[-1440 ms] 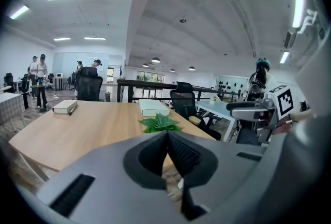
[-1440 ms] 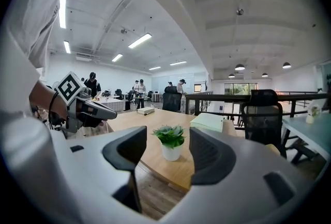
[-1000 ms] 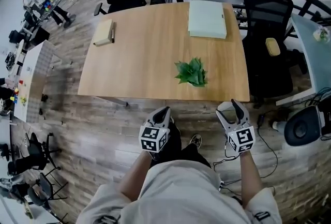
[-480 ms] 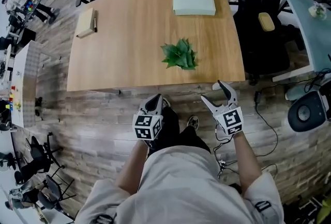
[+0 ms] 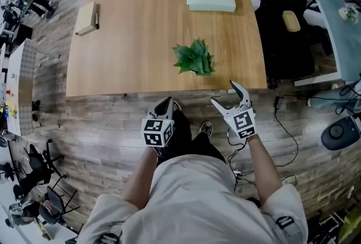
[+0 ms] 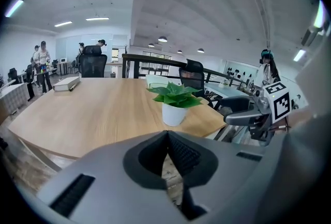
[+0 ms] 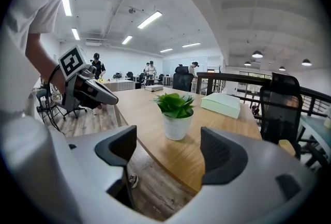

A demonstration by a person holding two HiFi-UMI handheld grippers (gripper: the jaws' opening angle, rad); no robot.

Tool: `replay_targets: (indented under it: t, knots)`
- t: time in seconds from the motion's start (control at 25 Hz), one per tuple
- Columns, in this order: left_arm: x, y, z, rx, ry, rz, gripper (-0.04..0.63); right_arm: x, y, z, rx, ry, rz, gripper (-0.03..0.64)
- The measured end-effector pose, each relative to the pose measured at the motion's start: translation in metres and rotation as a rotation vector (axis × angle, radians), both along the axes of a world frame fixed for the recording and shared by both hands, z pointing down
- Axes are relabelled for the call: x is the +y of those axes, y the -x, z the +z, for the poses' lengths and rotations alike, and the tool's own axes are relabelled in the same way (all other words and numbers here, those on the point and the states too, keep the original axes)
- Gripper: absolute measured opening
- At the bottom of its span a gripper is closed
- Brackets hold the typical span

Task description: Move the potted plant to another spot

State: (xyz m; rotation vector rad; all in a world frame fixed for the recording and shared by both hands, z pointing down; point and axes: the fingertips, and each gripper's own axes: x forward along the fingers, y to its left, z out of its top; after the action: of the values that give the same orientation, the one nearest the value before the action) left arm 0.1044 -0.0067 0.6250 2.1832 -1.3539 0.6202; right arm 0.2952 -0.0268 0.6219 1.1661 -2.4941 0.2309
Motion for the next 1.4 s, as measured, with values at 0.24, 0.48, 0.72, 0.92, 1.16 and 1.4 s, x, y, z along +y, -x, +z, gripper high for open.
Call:
replay_targets:
  t: [0.24, 0.48, 0.72, 0.92, 1.16, 1.4]
  knots:
    - [-0.017, 0.004, 0.011, -0.002, 0.029, 0.02, 0.012, -0.017, 0.011, 0.023, 0.025, 0.032, -0.003, 0.405]
    - [-0.027, 0.01, 0.023, -0.003, 0.066, 0.028, 0.011, -0.034, 0.021, 0.044, 0.027, 0.063, -0.001, 0.422]
    - [-0.033, 0.022, 0.03, -0.012, 0.092, 0.025, 0.012, -0.046, 0.034, 0.058, 0.037, 0.072, 0.002, 0.437]
    - [-0.039, 0.027, 0.033, -0.017, 0.098, 0.026, 0.012, -0.062, 0.042, 0.066, 0.037, 0.077, -0.004, 0.448]
    - [-0.038, 0.031, 0.037, -0.024, 0.11, 0.035, 0.012, -0.078, 0.053, 0.071, 0.039, 0.068, -0.002, 0.456]
    - [-0.044, 0.039, 0.038, -0.026, 0.114, 0.035, 0.012, -0.091, 0.059, 0.073, 0.05, 0.057, 0.024, 0.477]
